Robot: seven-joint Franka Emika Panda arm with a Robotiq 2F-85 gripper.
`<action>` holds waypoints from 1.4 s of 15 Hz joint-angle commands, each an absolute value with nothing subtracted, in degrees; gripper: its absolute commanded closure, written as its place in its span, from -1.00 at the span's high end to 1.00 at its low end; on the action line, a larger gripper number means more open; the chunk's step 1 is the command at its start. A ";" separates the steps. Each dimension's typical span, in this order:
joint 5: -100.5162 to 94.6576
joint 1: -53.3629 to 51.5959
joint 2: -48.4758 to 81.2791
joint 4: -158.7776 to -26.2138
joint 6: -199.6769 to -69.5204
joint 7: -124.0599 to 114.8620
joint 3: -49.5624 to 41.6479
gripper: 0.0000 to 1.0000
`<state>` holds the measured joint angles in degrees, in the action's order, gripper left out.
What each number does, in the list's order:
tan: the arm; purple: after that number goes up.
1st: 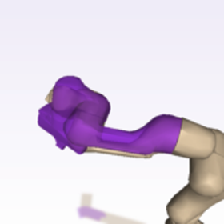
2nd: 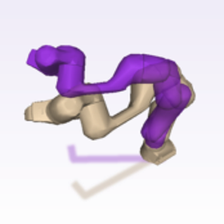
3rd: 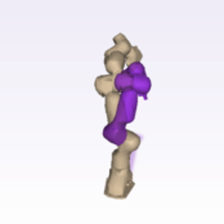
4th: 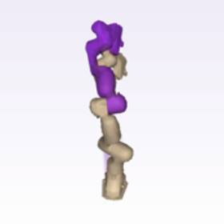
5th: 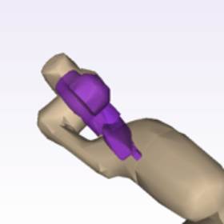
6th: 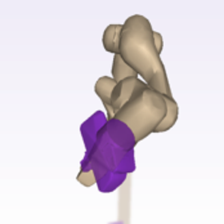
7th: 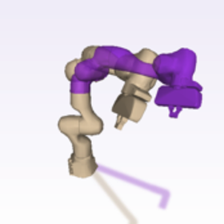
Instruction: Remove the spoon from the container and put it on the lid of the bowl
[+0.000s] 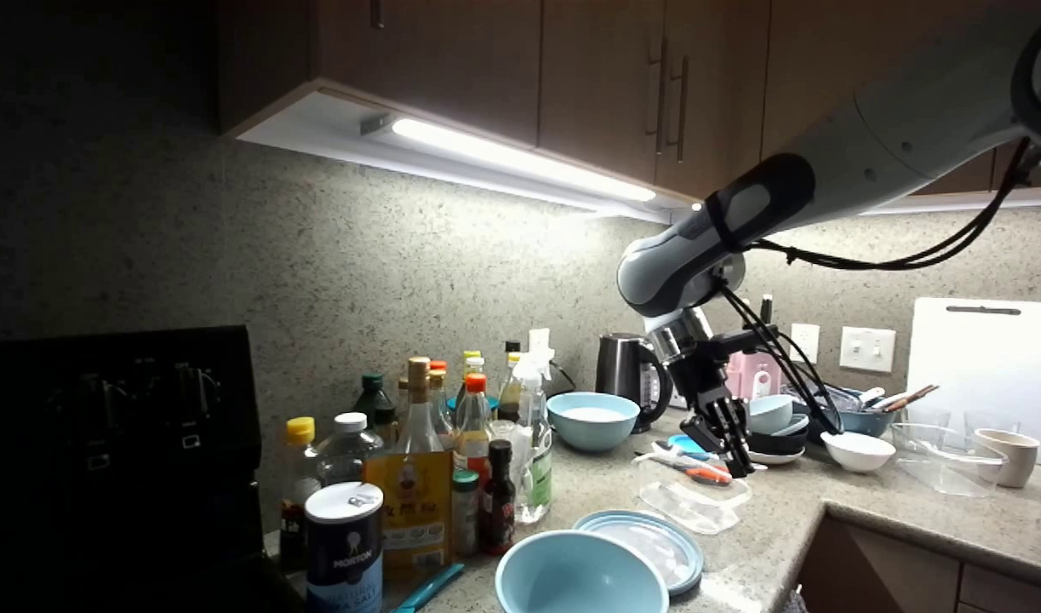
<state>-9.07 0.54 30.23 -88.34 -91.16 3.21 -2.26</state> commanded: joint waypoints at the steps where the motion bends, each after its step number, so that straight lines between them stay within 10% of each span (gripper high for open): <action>1: -11.12 -1.65 29.54 -91.39 -93.03 2.16 -0.94 -0.93; 21: -16.85 -6.39 49.82 -72.69 -85.12 8.17 1.15 -0.93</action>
<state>-15.21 -5.88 46.95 -77.64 -87.47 5.33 1.39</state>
